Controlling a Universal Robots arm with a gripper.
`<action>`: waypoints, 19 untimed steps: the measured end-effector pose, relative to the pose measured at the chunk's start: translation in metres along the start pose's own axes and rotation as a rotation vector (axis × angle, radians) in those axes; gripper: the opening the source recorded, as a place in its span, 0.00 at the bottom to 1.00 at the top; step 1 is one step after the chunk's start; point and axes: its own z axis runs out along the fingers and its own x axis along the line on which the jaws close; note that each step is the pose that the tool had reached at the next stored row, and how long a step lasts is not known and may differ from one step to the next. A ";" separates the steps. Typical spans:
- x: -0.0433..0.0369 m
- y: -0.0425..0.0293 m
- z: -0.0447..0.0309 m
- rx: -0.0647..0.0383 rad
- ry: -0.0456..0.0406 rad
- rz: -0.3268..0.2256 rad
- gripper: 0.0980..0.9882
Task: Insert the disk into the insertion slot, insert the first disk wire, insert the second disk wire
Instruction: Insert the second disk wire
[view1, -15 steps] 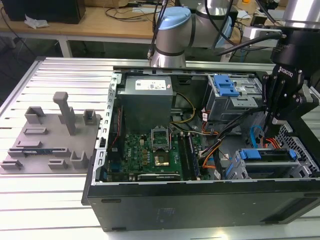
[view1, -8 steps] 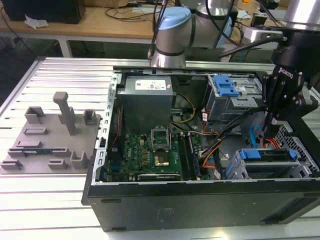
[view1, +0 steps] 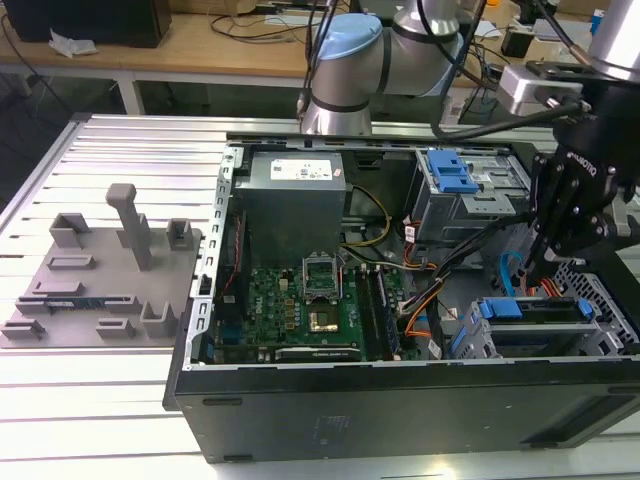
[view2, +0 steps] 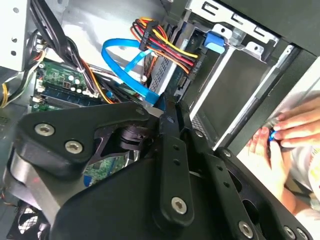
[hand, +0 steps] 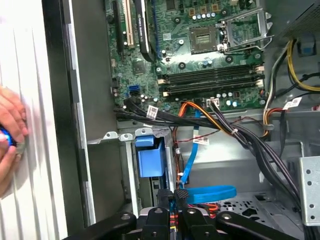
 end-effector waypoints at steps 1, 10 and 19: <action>0.0020 -0.0004 0.0003 -0.001 -0.0095 0.000 0.07; 0.0222 -0.0126 0.0044 -0.013 -0.1242 -0.001 0.07; 0.0297 -0.0134 0.0075 -0.016 -0.1460 -0.001 0.07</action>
